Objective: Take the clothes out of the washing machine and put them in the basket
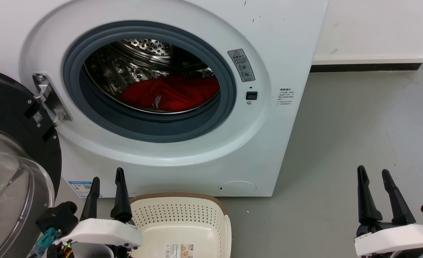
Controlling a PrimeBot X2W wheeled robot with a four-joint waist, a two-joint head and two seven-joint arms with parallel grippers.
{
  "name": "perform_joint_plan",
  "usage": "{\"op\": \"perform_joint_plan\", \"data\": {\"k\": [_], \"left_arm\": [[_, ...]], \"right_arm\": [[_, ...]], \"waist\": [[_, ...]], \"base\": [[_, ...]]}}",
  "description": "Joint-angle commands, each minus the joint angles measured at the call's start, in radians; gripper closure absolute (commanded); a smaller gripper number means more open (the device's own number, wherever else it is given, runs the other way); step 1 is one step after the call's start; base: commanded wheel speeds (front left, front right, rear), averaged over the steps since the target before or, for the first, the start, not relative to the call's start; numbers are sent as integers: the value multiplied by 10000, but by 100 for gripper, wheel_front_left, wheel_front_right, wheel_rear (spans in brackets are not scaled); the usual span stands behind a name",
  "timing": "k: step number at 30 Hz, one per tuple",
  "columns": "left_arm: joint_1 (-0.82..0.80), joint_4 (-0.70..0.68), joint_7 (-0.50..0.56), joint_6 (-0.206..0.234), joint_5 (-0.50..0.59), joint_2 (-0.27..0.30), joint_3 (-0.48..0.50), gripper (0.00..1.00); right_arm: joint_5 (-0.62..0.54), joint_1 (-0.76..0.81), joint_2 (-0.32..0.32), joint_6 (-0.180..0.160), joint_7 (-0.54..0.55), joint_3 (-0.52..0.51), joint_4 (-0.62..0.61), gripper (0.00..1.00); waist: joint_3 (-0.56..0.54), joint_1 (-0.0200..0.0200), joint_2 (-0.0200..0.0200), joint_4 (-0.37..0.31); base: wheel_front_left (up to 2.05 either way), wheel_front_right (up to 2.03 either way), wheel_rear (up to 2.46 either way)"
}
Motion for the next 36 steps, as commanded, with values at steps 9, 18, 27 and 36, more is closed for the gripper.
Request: {"op": "perform_joint_plan", "data": {"k": [9, 18, 27, 36], "left_arm": [[135, -208, -299, -266, 1035, -52, 137, 0], [242, -214, -517, -344, 1988, -137, 206, 0], [351, -360, -715, -438, 2826, -198, 228, 0], [456, -255, -896, -512, 3623, -229, 216, 0]], "right_arm": [[-1148, 143, -40, 14, -290, 58, -386, 0], [-2103, 302, -40, 16, -505, 88, -603, 0], [-2920, 446, -39, 17, -697, 80, -786, 0], [-3679, 581, -38, 19, -881, 101, -900, 0]], "waist": [[40, 0, 0, -2], [45, 0, 0, 0], [37, 0, 0, 9], [21, 0, 0, 10]], "base": [[0, 0, 0], [0, 0, 0], [0, 0, 0], [0, 0, 0]]}}
